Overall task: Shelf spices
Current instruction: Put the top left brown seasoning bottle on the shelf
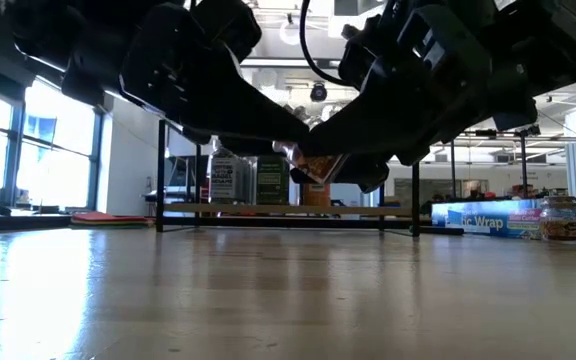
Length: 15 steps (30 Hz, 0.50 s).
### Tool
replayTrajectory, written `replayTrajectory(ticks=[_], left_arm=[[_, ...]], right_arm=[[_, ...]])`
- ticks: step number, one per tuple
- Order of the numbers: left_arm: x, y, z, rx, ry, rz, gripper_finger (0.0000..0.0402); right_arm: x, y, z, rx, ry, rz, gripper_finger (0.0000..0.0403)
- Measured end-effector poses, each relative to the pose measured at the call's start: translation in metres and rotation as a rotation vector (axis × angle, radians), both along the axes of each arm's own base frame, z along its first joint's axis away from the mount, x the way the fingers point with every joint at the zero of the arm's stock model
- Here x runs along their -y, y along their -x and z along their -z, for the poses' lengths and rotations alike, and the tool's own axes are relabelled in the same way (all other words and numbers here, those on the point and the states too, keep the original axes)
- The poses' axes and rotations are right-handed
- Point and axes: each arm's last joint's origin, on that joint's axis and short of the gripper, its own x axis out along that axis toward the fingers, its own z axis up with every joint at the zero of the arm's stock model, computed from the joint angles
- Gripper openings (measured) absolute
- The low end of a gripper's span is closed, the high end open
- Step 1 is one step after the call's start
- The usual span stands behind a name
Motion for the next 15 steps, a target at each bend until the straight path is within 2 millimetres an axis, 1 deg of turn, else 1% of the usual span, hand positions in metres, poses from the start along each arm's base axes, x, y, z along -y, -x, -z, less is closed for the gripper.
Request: replayTrajectory(ticks=[5,13,15], left_arm=[[0.0,-0.0002,-0.0004,0.005,0.004,0.025,0.0237],[-0.0011,0.0019,-0.0041,-0.011,0.033,-0.009,0.0175],[-0.002,0.0034,-0.0072,-0.017,0.029,-0.035,0.017]], right_arm=[[-0.0001,0.0002,0.0006,-0.001,0.016,-0.004,0.0171],[0.0012,0.0002,0.0015,-0.009,0.032,0.019,0.0171],[0.0014,-0.0002,0.001,-0.005,0.034,0.025,0.0171]])
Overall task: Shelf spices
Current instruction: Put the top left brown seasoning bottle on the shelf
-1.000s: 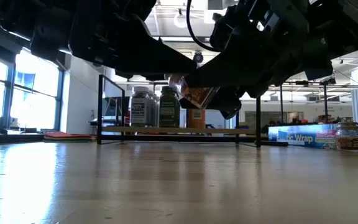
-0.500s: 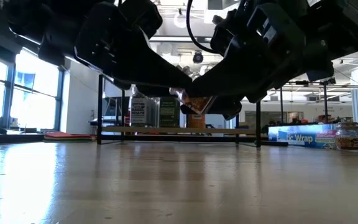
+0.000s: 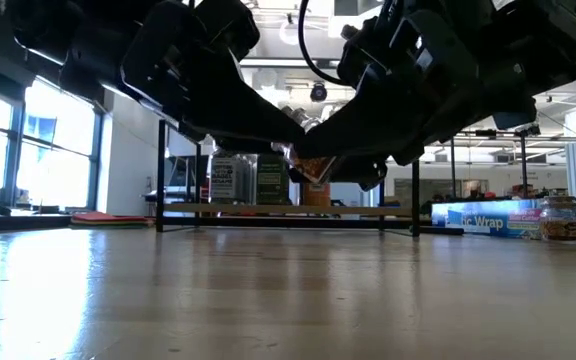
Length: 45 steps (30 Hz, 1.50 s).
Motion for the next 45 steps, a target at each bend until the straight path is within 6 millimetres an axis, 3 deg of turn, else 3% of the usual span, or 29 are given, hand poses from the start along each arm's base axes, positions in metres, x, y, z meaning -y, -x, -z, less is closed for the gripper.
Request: replayTrajectory(ticks=[6,16,21,31,41,45], left_arm=[[-0.002,0.005,-0.013,-0.013,-0.001,-0.024,0.0171],[-0.002,0.008,-0.014,-0.046,0.04,-0.013,0.0241],[-0.003,0.008,-0.013,-0.058,0.076,-0.048,0.0255],[0.0,0.007,-0.013,-0.032,0.094,-0.098,0.0239],[0.005,0.006,-0.016,-0.026,0.043,-0.086,0.0184],[0.006,0.006,-0.016,-0.023,0.028,-0.086,0.0182]], right_arm=[[0.0,-0.001,-0.003,0.023,0.014,0.009,0.0171],[0.0,0.001,0.001,-0.017,0.017,0.022,0.0171],[0.001,0.001,0.002,-0.022,0.018,0.047,0.0171],[0.001,0.001,0.001,-0.017,0.018,0.049,0.0171],[0.001,0.001,0.001,-0.018,0.015,0.04,0.0171],[0.001,0.001,0.001,-0.018,0.015,0.041,0.0171]])
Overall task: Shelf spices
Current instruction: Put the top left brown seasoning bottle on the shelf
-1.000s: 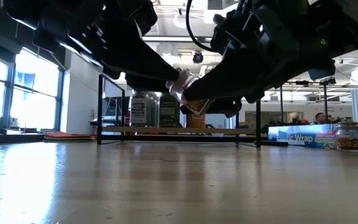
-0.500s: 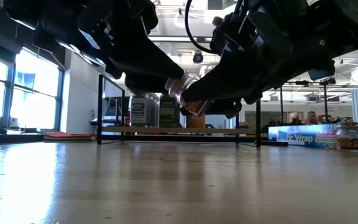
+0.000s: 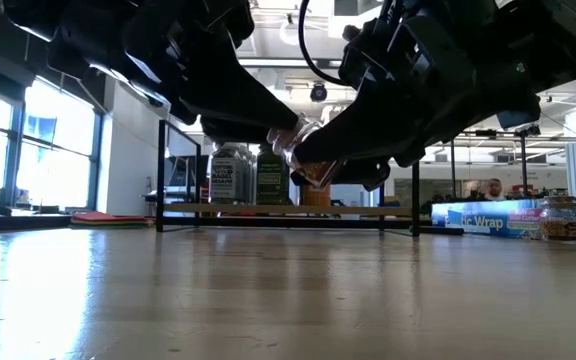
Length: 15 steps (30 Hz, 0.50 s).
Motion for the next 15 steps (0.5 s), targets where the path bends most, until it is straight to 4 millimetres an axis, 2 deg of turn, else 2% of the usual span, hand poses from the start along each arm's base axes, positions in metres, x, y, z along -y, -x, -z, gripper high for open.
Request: replayTrajectory(ticks=[8,15], left_arm=[[-0.0001,-0.0017,-0.002,0.019,-0.003,0.014,0.0238],[0.0005,-0.0025,-0.0039,0.041,-0.029,0.043,0.0234]], right_arm=[[-0.003,0.0008,0.0002,0.001,0.005,0.0,0.0171],[-0.0043,0.0012,0.0001,0.003,0.011,-0.007,0.0171]])
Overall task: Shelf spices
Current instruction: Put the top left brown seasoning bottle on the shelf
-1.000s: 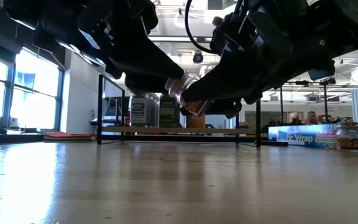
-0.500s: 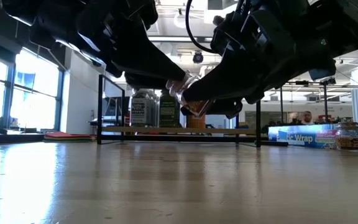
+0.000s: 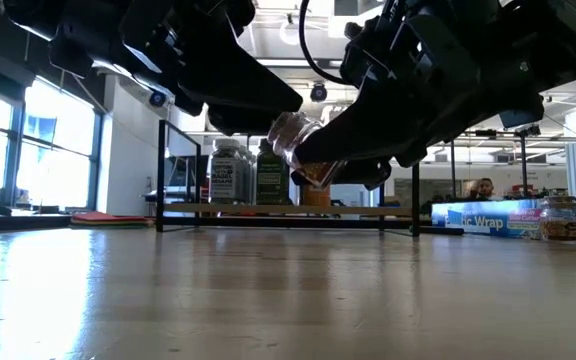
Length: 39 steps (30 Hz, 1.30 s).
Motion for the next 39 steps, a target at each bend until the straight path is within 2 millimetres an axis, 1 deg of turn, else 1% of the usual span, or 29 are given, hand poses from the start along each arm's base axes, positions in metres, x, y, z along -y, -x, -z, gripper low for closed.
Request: replayTrajectory(ticks=[7,15,18,23,25,27,30,33,36,39], left_arm=[[0.0,0.0,0.002,-0.009,-0.011,0.004,0.0225],[0.0,0.0,0.001,-0.002,-0.01,-0.001,0.0223],[0.0,0.0,0.001,0.0,-0.001,-0.004,0.0209],[0.0,0.0,0.001,0.0,0.008,-0.006,0.0168],[0.0,0.0,0.001,0.0,0.009,-0.003,0.0168],[0.0,0.0,0.001,-0.001,0.008,-0.003,0.0168],[0.0,0.0,-0.001,-0.031,0.003,-0.019,0.0168],[0.0,-0.002,-0.016,-0.103,-0.005,-0.037,0.0168],[-0.001,-0.008,-0.042,-0.206,-0.032,-0.056,0.0168],[-0.012,-0.018,-0.074,-0.301,-0.099,-0.087,0.0168]], right_arm=[[-0.005,-0.001,-0.005,0.056,-0.018,-0.015,0.0171],[-0.007,-0.001,-0.006,0.06,-0.028,-0.023,0.0171],[-0.007,-0.001,-0.006,0.06,-0.028,-0.023,0.0171],[-0.007,-0.001,-0.006,0.059,-0.029,-0.021,0.0171],[-0.007,-0.001,-0.006,0.059,-0.029,-0.022,0.0171],[-0.007,-0.001,-0.006,0.054,-0.027,-0.022,0.0182],[-0.006,0.001,-0.004,0.001,-0.015,-0.02,0.0222],[-0.003,0.01,-0.006,-0.121,-0.018,0.005,0.0245],[0.002,0.024,-0.017,-0.242,0.004,0.065,0.0249],[0.006,0.043,-0.033,-0.351,0.043,0.117,0.0251]])
